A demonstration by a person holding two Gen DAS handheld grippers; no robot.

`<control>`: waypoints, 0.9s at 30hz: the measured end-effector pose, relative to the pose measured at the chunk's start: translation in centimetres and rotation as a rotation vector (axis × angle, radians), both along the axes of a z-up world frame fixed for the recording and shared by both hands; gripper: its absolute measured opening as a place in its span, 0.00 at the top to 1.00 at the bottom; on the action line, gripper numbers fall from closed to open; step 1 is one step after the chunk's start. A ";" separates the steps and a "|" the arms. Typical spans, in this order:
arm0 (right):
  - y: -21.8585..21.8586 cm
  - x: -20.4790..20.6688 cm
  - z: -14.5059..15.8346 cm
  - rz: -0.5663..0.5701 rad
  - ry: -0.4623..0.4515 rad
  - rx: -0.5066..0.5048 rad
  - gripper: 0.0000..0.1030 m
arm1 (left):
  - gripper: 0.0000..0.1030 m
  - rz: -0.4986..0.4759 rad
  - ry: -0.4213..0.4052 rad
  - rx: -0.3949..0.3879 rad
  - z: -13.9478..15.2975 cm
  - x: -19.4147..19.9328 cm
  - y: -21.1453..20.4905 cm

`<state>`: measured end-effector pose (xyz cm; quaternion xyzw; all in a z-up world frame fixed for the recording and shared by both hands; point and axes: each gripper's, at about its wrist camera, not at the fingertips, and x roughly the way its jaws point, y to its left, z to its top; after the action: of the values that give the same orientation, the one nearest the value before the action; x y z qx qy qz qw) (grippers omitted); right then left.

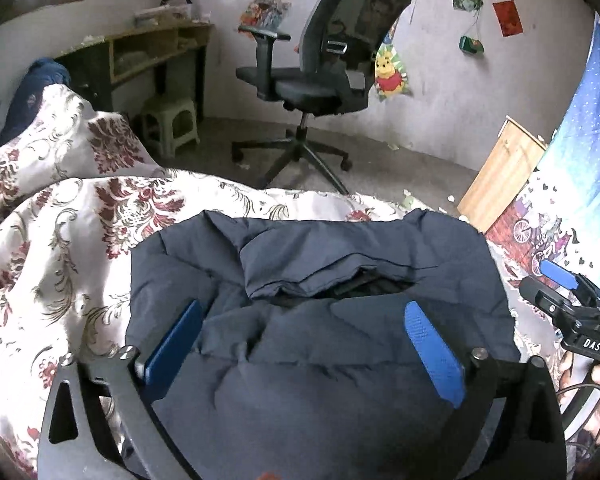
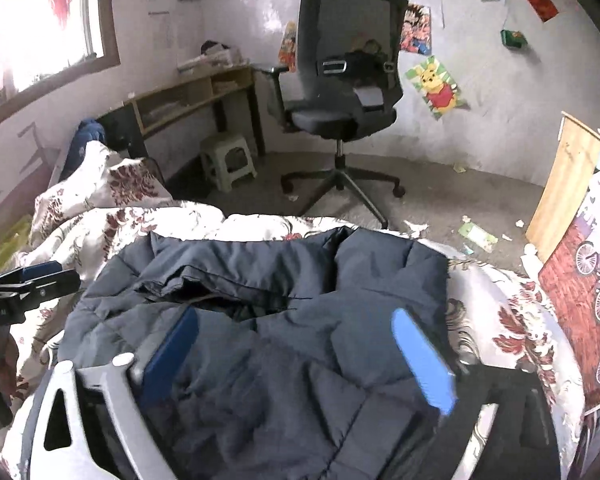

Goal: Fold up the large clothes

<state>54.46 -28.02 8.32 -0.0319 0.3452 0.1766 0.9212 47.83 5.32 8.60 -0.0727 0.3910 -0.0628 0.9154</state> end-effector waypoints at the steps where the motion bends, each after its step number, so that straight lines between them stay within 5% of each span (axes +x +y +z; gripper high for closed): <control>1: -0.2 -0.7 0.5 -0.010 -0.021 0.002 0.00 | 0.02 0.003 -0.012 0.008 0.5 -0.5 -0.2; 16: -1.8 -9.8 5.0 0.007 -0.099 0.100 0.00 | 0.02 -0.031 -0.137 0.058 5.7 -10.0 -2.8; 27: -2.9 -17.0 5.3 -0.001 -0.110 0.081 0.00 | 0.02 -0.018 -0.148 0.093 5.9 -17.8 -2.9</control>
<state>37.43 -30.91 13.64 -0.0043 0.2868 0.1878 0.9394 30.08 2.40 14.53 -0.0215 0.3253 -0.0581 0.9436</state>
